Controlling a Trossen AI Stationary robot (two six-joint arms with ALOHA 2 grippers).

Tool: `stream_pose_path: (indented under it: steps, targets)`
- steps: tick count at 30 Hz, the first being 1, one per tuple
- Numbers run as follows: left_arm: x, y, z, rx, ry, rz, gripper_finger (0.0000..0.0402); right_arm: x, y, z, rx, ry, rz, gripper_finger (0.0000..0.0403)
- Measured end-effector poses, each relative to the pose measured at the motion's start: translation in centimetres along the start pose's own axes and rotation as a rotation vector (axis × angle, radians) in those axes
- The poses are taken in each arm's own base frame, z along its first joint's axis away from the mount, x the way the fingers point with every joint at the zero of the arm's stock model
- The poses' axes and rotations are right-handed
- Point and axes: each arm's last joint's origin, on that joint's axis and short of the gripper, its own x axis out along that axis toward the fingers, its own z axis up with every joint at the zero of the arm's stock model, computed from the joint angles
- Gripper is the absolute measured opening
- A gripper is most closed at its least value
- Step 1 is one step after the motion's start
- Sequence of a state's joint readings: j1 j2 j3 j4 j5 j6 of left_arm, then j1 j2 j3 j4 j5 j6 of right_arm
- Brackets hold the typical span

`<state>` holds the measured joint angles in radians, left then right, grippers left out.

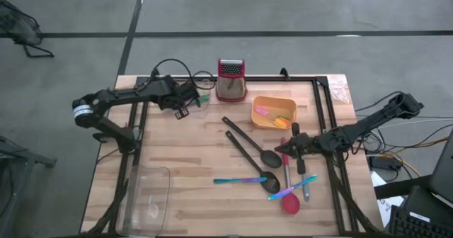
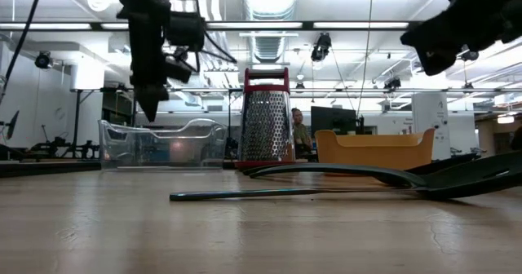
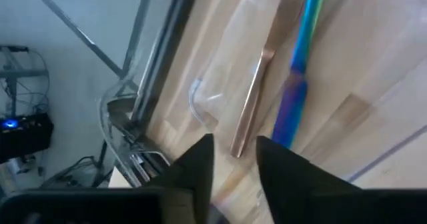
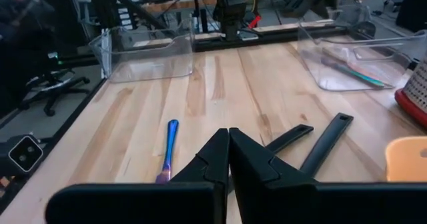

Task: Pick & Place Kitchen Items
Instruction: Put the blue knife into the top transparent bin

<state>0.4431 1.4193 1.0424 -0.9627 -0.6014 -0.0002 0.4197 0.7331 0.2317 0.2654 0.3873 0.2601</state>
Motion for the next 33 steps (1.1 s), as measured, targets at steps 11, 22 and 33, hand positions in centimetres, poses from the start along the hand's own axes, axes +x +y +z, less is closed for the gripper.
stream_pose_path:
  steps: [11,22,33]
  targets:
    - [-6.4,0.0,-0.3,-0.26,-0.326,-0.236,0.0186,4.8,3.3,2.7,-0.072,0.235,-0.018,0.0115]
    - [-16.0,-4.4,-2.7,-0.319,-0.886,-0.719,0.0186,10.7,7.4,2.3,-0.148,0.569,-0.016,0.0191]
    - [-17.7,-9.6,-5.5,-0.243,-1.019,-0.949,0.0186,16.9,10.1,-0.2,-0.215,0.749,-0.019,0.021]
